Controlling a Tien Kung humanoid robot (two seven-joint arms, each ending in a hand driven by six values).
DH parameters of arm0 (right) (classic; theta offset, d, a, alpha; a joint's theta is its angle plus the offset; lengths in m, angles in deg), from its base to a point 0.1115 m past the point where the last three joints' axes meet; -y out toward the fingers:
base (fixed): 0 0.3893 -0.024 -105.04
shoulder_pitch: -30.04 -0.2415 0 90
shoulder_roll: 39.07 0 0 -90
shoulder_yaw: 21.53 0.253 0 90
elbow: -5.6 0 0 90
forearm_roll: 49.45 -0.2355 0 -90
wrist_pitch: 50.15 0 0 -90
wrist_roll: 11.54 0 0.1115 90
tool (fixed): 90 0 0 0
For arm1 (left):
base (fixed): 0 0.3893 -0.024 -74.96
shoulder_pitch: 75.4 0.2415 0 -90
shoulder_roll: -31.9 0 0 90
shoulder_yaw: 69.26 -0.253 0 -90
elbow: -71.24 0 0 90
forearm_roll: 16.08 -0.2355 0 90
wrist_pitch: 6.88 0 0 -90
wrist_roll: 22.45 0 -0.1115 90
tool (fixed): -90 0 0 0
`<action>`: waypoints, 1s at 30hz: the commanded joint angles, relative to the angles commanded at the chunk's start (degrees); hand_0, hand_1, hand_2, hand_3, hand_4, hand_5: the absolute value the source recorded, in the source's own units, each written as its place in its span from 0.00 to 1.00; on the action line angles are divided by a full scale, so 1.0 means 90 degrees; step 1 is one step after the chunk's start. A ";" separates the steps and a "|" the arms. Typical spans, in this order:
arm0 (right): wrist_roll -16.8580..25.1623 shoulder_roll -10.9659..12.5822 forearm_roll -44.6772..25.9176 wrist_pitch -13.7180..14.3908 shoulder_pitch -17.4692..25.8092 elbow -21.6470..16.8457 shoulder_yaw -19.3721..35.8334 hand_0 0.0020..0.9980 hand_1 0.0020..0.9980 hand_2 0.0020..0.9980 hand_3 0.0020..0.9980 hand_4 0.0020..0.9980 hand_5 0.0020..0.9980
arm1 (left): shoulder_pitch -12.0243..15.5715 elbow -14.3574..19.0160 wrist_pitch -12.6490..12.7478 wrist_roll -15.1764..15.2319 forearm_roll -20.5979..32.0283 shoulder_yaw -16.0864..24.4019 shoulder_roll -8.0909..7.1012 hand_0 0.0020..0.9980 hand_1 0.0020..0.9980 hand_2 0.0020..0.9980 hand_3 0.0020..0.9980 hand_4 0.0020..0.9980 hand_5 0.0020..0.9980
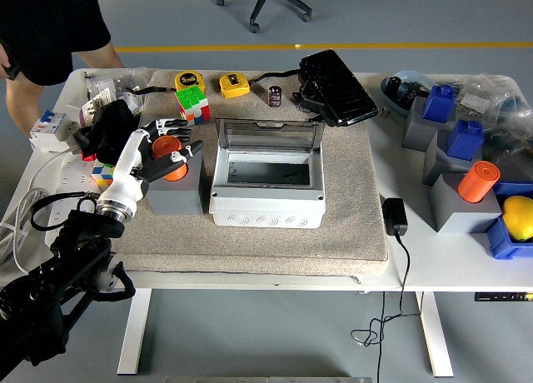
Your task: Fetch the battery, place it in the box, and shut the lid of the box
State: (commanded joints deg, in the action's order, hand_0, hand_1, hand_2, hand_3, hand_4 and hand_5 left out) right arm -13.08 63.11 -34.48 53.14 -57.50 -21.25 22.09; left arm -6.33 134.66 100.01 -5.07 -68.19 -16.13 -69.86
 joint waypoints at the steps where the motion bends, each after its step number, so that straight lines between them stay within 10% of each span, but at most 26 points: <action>1: -0.0002 0.0001 0.0000 -0.0001 0.0003 0.0001 -0.0003 0.61 0.63 0.65 0.58 0.97 0.53 | -0.0007 -0.0017 0.0002 0.0005 0.0014 -0.0007 0.0005 0.67 0.54 0.57 0.57 1.00 0.19; 10: 0.0008 -0.0009 -0.0009 -0.0001 0.0009 0.0005 -0.0021 0.61 0.63 0.65 0.58 0.97 0.53 | -0.0046 -0.0149 0.0069 0.0065 0.0061 -0.0063 0.0058 0.60 0.49 0.54 0.56 1.00 0.13; 11: 0.0011 -0.0010 -0.0008 -0.0001 0.0008 0.0002 -0.0019 0.61 0.63 0.65 0.58 0.97 0.53 | -0.0053 -0.0160 0.0077 0.0080 0.0079 -0.0068 0.0068 0.44 0.41 0.45 0.52 0.98 0.00; 22: 0.0024 -0.0010 -0.0020 0.0017 0.0000 0.0002 -0.0030 0.61 0.63 0.65 0.58 0.97 0.53 | -0.0178 -0.0346 0.0048 0.0109 0.0300 -0.0149 0.0158 0.35 0.37 0.40 0.47 0.96 0.00; 30: 0.0093 -0.0016 -0.0046 0.0054 -0.0013 0.0005 -0.0073 0.61 0.63 0.65 0.57 0.97 0.53 | -0.0271 -0.0469 0.0039 0.0137 0.0394 -0.0216 0.0252 0.24 0.23 0.22 0.24 0.74 0.00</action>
State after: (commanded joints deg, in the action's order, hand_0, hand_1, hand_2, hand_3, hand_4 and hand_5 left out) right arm -12.24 62.98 -34.90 53.62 -57.62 -21.20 21.43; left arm -8.77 130.44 100.35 -3.83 -64.64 -18.07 -67.59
